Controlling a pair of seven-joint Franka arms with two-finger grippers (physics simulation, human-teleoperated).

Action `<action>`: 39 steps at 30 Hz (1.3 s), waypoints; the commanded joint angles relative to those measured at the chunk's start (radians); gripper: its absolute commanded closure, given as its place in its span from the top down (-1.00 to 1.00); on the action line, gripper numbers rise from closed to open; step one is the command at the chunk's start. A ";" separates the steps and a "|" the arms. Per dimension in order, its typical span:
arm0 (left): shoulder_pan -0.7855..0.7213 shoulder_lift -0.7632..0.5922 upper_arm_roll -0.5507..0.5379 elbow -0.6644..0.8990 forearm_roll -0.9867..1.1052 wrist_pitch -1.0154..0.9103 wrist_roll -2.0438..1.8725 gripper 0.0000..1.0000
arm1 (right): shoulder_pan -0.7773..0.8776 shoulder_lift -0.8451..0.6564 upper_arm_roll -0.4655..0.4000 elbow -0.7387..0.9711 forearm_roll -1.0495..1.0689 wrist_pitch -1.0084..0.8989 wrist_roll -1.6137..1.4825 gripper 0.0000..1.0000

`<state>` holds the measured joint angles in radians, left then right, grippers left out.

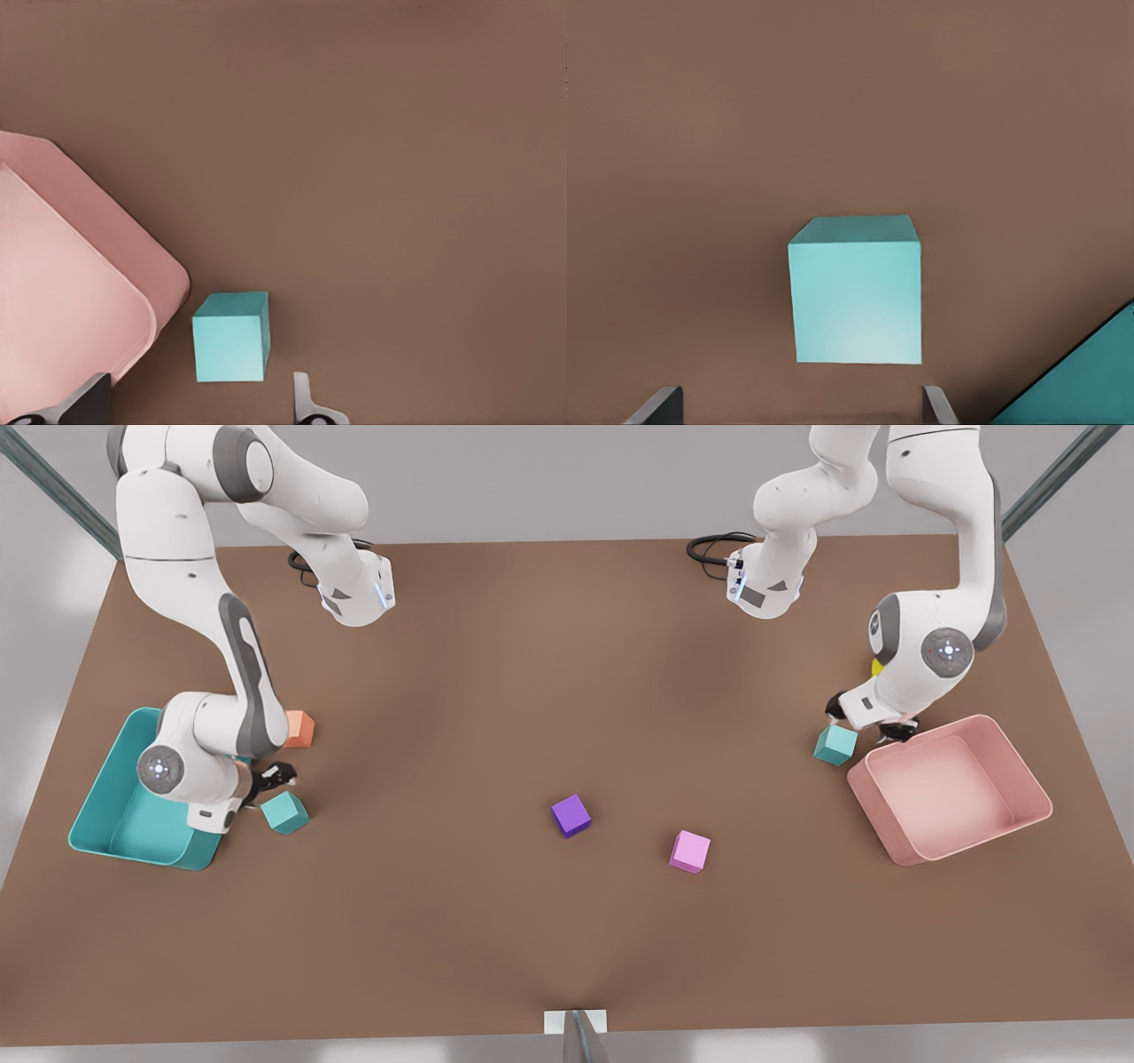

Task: Stack the two blue cubes on top of each other

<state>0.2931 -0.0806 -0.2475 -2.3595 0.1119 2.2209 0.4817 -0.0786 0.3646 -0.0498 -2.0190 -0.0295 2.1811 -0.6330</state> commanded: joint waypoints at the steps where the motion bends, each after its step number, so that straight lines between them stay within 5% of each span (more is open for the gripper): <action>1: -0.018 -0.004 0.001 -0.009 0.011 0.068 0.256 0.99 | 0.003 0.011 -0.004 0.002 -0.004 0.023 0.093 1.00; 9: -0.005 -0.093 -0.001 -0.121 0.015 0.089 0.256 0.99 | 0.006 0.062 -0.004 0.028 -0.053 0.089 0.052 1.00; 39: 0.164 0.093 -0.022 -0.233 0.031 0.373 0.276 0.99 | 0.025 0.168 -0.008 0.069 -0.053 0.158 -0.001 1.00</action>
<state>0.3697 0.0119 -0.2677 -2.5928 0.1318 2.5556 0.7234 -0.0539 0.5318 -0.0582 -1.9489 -0.0845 2.3276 -0.6166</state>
